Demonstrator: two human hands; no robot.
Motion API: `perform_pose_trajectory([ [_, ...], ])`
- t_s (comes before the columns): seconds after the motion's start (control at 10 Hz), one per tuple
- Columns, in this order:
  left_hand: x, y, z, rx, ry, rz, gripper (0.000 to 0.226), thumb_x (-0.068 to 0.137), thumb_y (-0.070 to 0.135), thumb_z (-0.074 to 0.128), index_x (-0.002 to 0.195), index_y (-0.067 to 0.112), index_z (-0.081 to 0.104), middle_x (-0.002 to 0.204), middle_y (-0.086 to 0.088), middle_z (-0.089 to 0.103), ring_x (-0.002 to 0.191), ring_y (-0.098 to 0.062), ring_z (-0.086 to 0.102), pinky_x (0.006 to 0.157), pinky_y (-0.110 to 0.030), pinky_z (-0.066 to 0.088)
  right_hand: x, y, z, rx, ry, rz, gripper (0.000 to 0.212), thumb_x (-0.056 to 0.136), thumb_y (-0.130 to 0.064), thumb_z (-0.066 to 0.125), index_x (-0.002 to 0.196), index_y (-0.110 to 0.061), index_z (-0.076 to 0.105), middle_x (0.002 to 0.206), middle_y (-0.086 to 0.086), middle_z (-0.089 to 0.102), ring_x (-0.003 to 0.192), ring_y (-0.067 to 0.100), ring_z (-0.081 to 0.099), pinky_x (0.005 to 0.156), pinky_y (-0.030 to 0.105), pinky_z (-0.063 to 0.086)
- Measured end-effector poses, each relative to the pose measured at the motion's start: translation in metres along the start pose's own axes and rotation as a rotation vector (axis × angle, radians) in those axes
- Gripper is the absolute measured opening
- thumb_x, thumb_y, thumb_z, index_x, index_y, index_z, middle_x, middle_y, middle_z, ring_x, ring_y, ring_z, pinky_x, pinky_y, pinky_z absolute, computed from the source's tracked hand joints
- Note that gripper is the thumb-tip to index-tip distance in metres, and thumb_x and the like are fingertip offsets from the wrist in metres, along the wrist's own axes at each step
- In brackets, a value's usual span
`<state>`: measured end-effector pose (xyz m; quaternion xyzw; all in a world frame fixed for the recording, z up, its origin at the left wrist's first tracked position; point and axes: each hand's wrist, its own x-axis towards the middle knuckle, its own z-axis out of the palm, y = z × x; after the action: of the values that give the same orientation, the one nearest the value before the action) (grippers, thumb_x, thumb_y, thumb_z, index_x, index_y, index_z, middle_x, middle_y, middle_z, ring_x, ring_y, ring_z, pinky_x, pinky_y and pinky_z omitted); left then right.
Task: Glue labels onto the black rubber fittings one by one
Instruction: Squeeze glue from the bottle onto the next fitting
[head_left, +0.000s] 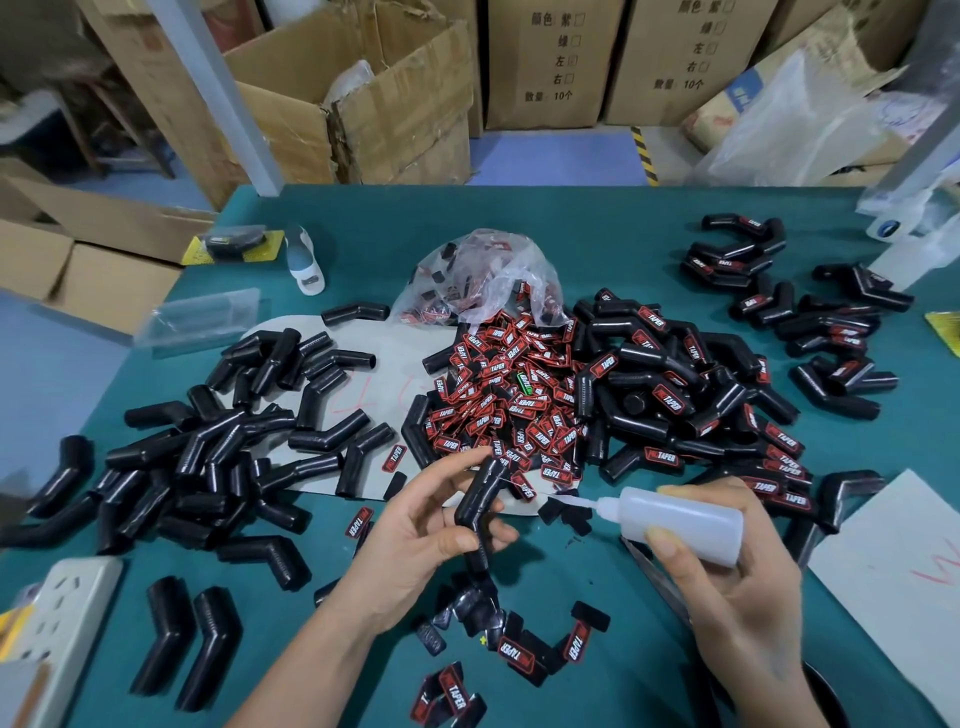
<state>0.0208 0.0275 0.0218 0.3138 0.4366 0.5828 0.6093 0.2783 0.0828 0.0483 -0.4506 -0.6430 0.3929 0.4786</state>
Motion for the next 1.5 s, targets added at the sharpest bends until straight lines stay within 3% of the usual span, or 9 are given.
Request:
perform_pose_trajectory([
  [0.7, 0.0011, 0.0001, 0.0014, 0.034, -0.007, -0.006, 0.076, 0.067, 0.039, 0.098, 0.136, 0.032, 0.068, 0.109, -0.001, 0.073, 0.092, -0.032, 0.077, 0.089, -0.039, 0.061, 0.0005, -0.0026, 0.0014, 0.015, 0.003, 0.018, 0.022, 0.082, -0.045, 0.071, 0.103, -0.048, 0.067, 0.100, -0.015, 0.066, 0.086, 0.007, 0.067, 0.070, 0.011, 0.049],
  [1.2, 0.0014, -0.0028, -0.0022, 0.034, 0.019, -0.008, 0.077, 0.065, 0.041, 0.099, 0.136, 0.031, 0.068, 0.110, -0.001, 0.073, 0.090, -0.029, 0.076, 0.089, -0.040, 0.061, -0.0006, -0.0021, 0.0024, -0.011, -0.051, 0.007, 0.023, 0.083, -0.043, 0.071, 0.105, -0.040, 0.067, 0.102, -0.016, 0.067, 0.091, 0.009, 0.066, 0.074, 0.013, 0.049],
  [1.3, 0.0015, -0.0027, -0.0018, 0.026, 0.018, -0.013, 0.081, 0.063, 0.043, 0.099, 0.136, 0.029, 0.067, 0.108, -0.003, 0.073, 0.089, -0.030, 0.076, 0.088, -0.039, 0.061, -0.0010, -0.0005, 0.0008, 0.010, -0.030, 0.021, 0.023, 0.082, -0.044, 0.072, 0.105, -0.043, 0.068, 0.101, -0.013, 0.067, 0.088, 0.012, 0.067, 0.070, 0.020, 0.052],
  [1.5, 0.0003, -0.0033, -0.0004, 0.003, 0.007, -0.038, 0.100, 0.063, 0.042, 0.099, 0.145, 0.011, 0.052, 0.108, -0.006, 0.073, 0.089, -0.033, 0.076, 0.086, -0.039, 0.061, -0.0006, -0.0022, 0.0003, 0.010, -0.032, 0.011, 0.023, 0.083, -0.043, 0.072, 0.105, -0.045, 0.068, 0.100, -0.015, 0.066, 0.088, 0.008, 0.066, 0.071, 0.013, 0.049],
])
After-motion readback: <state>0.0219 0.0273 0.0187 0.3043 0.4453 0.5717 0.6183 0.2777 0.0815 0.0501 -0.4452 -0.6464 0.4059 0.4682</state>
